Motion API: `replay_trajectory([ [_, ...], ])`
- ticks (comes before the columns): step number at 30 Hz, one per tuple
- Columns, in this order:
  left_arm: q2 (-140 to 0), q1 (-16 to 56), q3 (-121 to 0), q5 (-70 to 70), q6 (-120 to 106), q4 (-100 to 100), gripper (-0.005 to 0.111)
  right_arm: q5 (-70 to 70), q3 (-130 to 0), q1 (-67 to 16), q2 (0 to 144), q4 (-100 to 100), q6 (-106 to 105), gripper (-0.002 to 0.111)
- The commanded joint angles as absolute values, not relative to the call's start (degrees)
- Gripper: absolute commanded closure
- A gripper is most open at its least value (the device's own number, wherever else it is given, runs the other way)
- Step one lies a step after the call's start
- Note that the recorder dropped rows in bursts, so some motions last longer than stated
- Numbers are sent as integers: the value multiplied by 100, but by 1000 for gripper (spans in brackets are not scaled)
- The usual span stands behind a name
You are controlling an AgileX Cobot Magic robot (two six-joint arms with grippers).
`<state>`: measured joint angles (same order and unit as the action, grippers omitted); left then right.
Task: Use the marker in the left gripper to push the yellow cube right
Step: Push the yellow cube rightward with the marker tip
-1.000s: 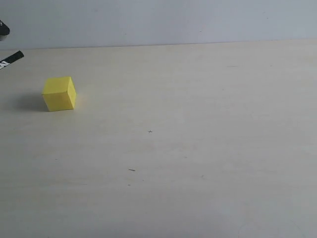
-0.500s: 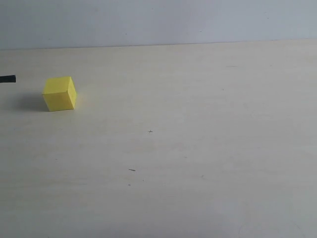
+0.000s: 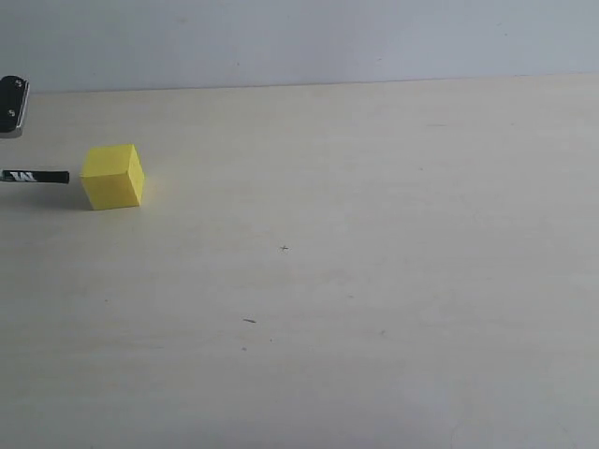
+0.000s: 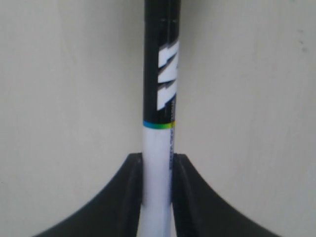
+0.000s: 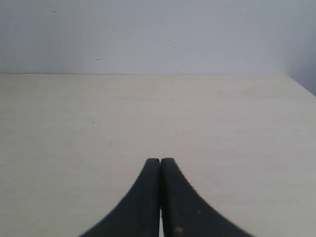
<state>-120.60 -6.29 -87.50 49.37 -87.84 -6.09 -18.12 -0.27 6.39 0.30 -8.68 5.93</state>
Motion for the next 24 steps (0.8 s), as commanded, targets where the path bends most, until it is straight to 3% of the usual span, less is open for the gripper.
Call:
replay_trajectory([
  [1, -12204, -633, -8776, 4567, -8845, -592, 107, -1759, 0, 667, 0, -903, 587, 108],
  [13, -12251, -600, -8776, 4508, -8900, -374, 107, -1759, 0, 667, 0, -903, 587, 108],
  [24, -12241, 135, -8790, 4592, -8790, -189, 107, -1759, 0, 667, 0, -903, 587, 108],
])
